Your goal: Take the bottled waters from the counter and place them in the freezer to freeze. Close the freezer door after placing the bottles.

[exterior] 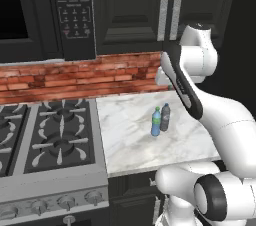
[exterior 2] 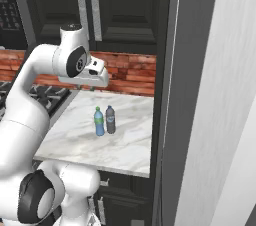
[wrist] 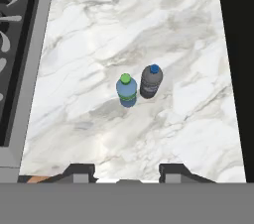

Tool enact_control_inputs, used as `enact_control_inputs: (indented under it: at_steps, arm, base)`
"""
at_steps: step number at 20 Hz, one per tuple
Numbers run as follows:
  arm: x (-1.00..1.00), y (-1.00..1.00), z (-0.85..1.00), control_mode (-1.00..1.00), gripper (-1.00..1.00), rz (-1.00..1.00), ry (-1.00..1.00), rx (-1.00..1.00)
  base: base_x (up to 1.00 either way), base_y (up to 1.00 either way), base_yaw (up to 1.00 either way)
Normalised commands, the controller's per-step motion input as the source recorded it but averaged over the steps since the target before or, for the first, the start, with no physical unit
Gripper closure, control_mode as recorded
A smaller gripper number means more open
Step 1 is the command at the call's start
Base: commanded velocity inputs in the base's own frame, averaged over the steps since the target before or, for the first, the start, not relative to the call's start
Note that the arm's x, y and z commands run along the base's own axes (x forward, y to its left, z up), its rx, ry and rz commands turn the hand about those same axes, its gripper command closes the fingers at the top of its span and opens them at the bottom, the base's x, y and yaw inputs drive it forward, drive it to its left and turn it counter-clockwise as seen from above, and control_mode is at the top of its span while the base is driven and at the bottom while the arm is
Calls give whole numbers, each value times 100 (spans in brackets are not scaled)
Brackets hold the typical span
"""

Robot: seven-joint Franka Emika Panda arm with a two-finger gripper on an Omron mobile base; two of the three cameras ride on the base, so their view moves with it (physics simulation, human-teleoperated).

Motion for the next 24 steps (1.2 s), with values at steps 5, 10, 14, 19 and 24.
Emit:
enact_control_inputs:
  at_steps: [5, 10, 14, 19, 24]
  arm:
    - [-10, -1, -6, -100, -100, 0, 1, 0]
    - [-36, 0, -69, -100, -100, 0, 11, -13]
    - [-16, 48, -100, -100, -100, -13, -7, -21]
    - [13, 96, -94, -100, -100, -42, -37, -29]
    - [27, 98, -66, -100, -100, -49, -34, -14]
  base:
    - [0, 0, 0]
    - [0, 0, 0]
    - [0, 0, 0]
    - [0, 0, 0]
    - [0, 0, 0]
